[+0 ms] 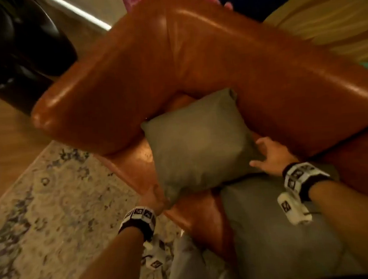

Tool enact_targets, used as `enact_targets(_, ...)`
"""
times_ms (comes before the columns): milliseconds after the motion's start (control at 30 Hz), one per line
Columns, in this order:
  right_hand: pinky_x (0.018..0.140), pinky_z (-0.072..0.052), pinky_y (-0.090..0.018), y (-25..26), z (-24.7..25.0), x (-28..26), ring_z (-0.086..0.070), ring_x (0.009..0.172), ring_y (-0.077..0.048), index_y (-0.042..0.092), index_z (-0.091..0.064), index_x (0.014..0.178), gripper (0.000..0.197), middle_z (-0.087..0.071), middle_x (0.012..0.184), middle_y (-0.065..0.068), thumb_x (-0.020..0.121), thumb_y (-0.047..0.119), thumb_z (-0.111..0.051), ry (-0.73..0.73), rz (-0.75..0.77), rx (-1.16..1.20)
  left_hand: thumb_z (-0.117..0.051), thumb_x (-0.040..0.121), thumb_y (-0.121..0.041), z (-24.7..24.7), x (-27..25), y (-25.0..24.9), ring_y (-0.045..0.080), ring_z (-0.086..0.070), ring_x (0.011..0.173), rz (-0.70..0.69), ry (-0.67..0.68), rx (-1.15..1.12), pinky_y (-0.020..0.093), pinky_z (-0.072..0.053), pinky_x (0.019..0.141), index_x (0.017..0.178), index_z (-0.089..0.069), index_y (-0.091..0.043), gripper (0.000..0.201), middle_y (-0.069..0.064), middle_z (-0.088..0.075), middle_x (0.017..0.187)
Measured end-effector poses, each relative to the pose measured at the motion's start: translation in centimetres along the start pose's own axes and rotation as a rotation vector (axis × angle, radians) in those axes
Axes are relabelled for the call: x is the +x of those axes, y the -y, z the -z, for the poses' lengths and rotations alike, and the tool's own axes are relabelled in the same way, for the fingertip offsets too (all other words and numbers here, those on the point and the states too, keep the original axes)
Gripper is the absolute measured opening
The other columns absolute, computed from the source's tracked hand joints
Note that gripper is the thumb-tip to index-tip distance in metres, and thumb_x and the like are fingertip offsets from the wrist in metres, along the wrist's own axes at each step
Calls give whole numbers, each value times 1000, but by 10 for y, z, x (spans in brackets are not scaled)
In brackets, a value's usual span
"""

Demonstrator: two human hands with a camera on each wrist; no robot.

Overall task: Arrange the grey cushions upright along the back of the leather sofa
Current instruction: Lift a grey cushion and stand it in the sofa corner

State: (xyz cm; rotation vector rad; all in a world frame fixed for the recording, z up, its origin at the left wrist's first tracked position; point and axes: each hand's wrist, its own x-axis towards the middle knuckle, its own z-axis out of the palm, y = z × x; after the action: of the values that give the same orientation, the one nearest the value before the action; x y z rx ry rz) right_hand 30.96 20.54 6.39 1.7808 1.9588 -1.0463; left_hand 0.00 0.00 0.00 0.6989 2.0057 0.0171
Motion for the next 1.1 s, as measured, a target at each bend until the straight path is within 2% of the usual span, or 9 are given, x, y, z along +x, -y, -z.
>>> enact_targets(100, 115, -34, -43, -3, -6, 37, -38, 141, -32, 30, -20, 152, 117, -36, 157, -8, 58, 57, -84, 30, -83, -4, -81, 66, -49, -13, 42, 12, 36, -41, 139, 27, 124, -197, 41, -39, 110, 154, -12, -18, 116, 13, -34, 156)
enact_targets(167, 116, -31, -44, -10, -27, 45, -35, 143, -26, 36, -16, 153, 122, -31, 161, -1, 54, 64, -82, 64, -62, -18, -84, 59, -52, -22, 62, 16, 32, -45, 137, 18, 229, -465, 40, -41, 109, 152, -21, -20, 117, 7, -40, 153)
enact_targets(267, 107, -42, -46, -10, -70, 28, -48, 133, -40, 18, -21, 152, 100, -46, 150, -18, 75, 56, -73, 164, -266, 36, -83, 44, -70, -16, 84, 20, 29, -52, 131, 52, 214, -659, 44, -43, 110, 145, -40, -19, 121, 5, -49, 148)
enact_targets(367, 106, -42, -46, -12, -97, 11, -49, 129, -44, 16, -30, 147, 77, -52, 143, -22, 87, 55, -60, 120, -304, 161, -81, 27, -77, 11, 94, 23, 30, -53, 127, -22, 150, -633, 47, -44, 107, 144, -42, -16, 138, 8, -53, 144)
enact_targets(567, 113, -31, -45, -11, -81, -9, -41, 136, -41, 16, -41, 145, 61, -50, 147, -17, 97, 53, -40, 30, -365, 325, -85, 60, -40, 79, 62, -10, 19, -55, 122, -201, 58, -478, 36, -48, 99, 142, -43, -24, 94, -1, -58, 133)
enact_targets(733, 98, -47, -43, 8, -28, -27, -63, 109, -31, 15, -57, 115, 37, -68, 109, -8, 84, 29, -72, -115, -236, 558, -77, 77, -24, 138, 41, -82, 16, -54, 124, -399, -253, -554, 35, -46, 104, 141, -46, -21, 71, 0, -55, 138)
enact_targets(833, 96, -51, -45, 17, 9, -33, -64, 101, -28, 10, -59, 115, 36, -68, 108, -11, 82, 11, -74, -308, -179, 722, -67, 86, -6, 166, 48, -132, 14, -56, 119, -405, -352, -950, 28, -50, 97, 144, -41, -14, 64, 3, -50, 136)
enact_targets(967, 95, -51, -40, 21, 33, -11, -66, 100, -28, 17, -64, 98, 19, -69, 113, -17, 86, 4, -68, -548, -269, 1031, -68, 83, -31, 173, 87, -178, 22, -58, 126, -325, -68, -894, 41, -44, 110, 140, -49, -15, 62, 6, -58, 139)
enact_targets(1100, 88, -54, -39, 13, 63, 15, -67, 92, -23, 12, -67, 109, 23, -71, 106, -14, 87, 7, -68, -768, -326, 1192, -60, 78, -61, 170, 101, -230, 21, -62, 119, -390, 67, -719, 50, -52, 97, 125, -61, -30, 56, -3, -67, 127)
